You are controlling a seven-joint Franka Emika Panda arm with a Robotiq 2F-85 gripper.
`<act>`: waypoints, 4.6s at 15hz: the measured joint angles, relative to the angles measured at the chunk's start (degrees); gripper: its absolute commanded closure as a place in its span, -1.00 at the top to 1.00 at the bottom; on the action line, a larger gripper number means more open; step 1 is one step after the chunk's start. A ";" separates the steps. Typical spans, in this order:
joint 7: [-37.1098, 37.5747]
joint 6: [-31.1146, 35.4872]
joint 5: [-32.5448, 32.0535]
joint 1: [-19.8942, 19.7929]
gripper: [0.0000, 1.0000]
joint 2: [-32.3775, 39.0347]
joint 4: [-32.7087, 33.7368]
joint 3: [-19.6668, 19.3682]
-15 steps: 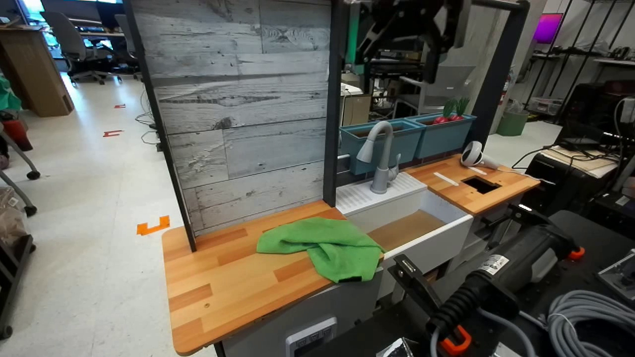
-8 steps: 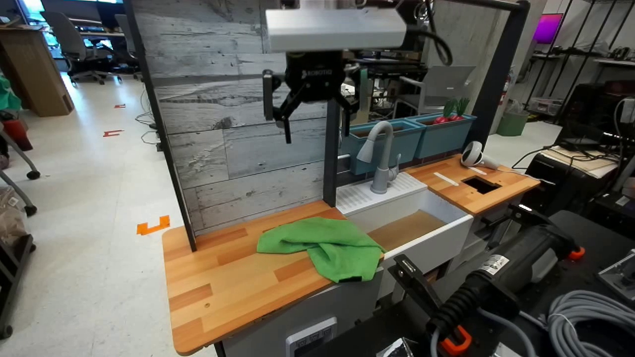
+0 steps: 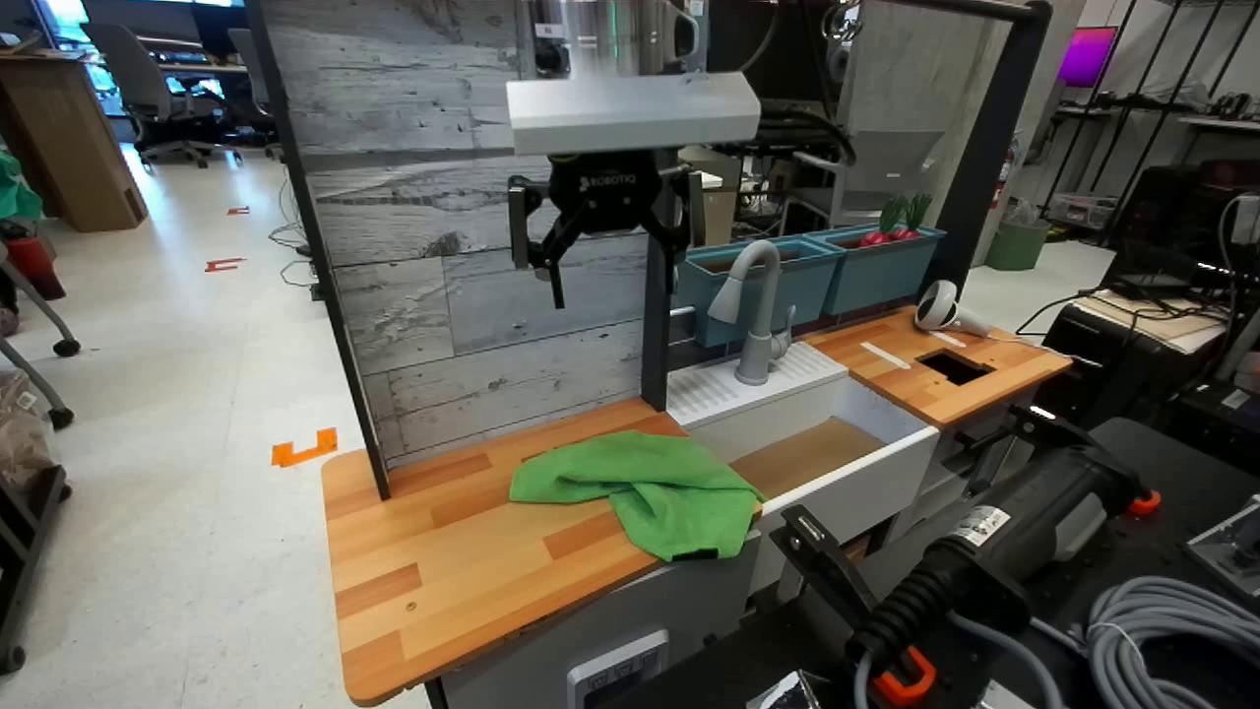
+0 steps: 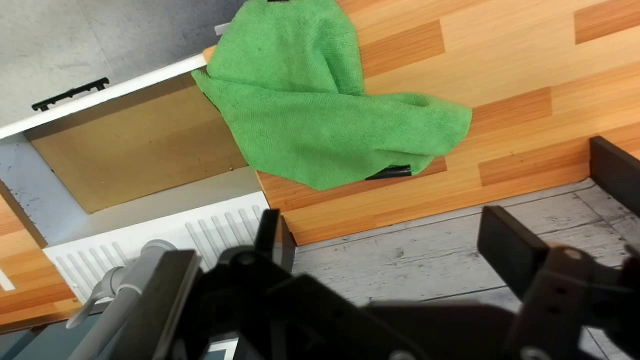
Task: Fold the green towel
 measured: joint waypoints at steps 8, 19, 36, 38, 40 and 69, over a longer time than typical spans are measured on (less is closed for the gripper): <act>-4.10 -0.33 3.73 4.61 1.00 9.60 7.44 -4.90; -14.79 -6.98 9.10 9.37 1.00 31.70 31.73 -5.78; -23.14 -7.51 14.76 10.26 -0.88 42.72 43.82 -5.57; -23.51 -8.19 14.84 10.26 -1.00 42.72 44.06 -5.57; -23.77 -8.62 14.84 10.27 -0.96 42.66 44.23 -5.58; -19.68 -3.51 12.04 24.84 -0.98 21.57 18.62 -13.68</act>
